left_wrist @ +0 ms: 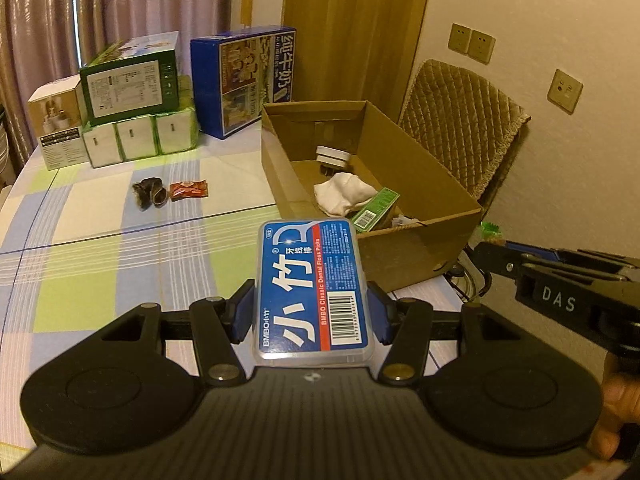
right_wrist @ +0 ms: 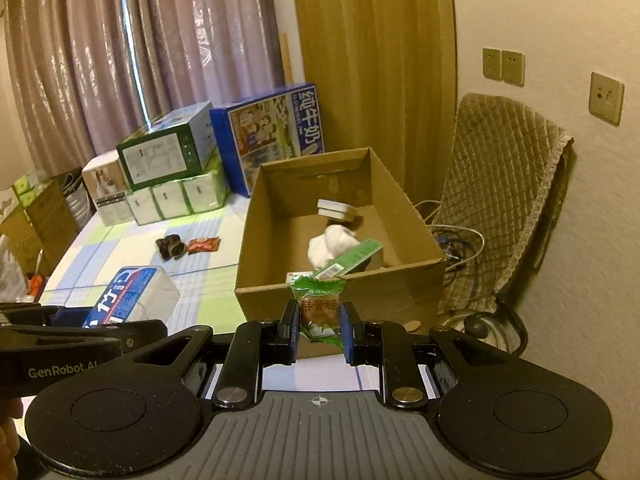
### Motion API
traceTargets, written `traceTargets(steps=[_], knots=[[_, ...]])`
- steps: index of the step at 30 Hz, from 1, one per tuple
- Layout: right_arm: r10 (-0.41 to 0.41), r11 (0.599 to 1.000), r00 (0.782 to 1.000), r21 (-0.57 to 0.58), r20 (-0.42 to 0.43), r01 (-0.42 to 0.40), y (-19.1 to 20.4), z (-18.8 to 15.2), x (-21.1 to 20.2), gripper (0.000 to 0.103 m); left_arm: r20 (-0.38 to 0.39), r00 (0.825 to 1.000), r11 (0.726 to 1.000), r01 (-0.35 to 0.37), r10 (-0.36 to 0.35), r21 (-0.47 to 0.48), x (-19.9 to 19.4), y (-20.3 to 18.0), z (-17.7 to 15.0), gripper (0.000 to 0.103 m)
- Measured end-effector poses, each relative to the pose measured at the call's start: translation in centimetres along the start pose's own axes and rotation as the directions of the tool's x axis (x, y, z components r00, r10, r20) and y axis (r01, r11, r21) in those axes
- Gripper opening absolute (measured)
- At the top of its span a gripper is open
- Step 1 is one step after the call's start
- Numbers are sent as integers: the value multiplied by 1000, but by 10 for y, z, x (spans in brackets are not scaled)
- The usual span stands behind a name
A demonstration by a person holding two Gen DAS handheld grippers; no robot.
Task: Organize objects
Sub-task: 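Carry the toothpick box and candy over the cardboard box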
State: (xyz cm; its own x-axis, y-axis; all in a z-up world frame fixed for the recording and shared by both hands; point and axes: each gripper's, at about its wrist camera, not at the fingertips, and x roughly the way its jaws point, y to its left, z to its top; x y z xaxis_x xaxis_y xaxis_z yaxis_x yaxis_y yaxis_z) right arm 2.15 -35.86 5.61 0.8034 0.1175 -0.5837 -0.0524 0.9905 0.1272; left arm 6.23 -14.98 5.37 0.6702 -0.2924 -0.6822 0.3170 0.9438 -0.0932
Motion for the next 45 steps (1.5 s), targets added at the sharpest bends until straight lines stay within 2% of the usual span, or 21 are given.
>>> traceTargets(steps=[13, 21, 30, 39, 45], knots=[[-6, 999, 1000, 31, 3, 6, -13, -1, 3, 18, -15, 1000, 1000, 13, -13, 22, 13, -12, 2, 52], [-19, 1000, 1000, 21, 22, 19, -24, 14, 7, 18, -13, 999, 999, 36, -36, 26, 22, -21, 15, 52], [-11, 1000, 999, 20, 34, 10, -41, 44, 26, 18, -1, 999, 998, 48, -48, 44, 42, -31, 50, 52], [10, 1000, 1000, 26, 18, -10, -56, 80, 65, 18, 2, 998, 997, 59, -60, 54, 77, -37, 92, 52], [6, 999, 1000, 44, 3, -7, -66, 91, 90, 18, -11, 998, 996, 58, -57, 68, 103, -37, 106, 52]])
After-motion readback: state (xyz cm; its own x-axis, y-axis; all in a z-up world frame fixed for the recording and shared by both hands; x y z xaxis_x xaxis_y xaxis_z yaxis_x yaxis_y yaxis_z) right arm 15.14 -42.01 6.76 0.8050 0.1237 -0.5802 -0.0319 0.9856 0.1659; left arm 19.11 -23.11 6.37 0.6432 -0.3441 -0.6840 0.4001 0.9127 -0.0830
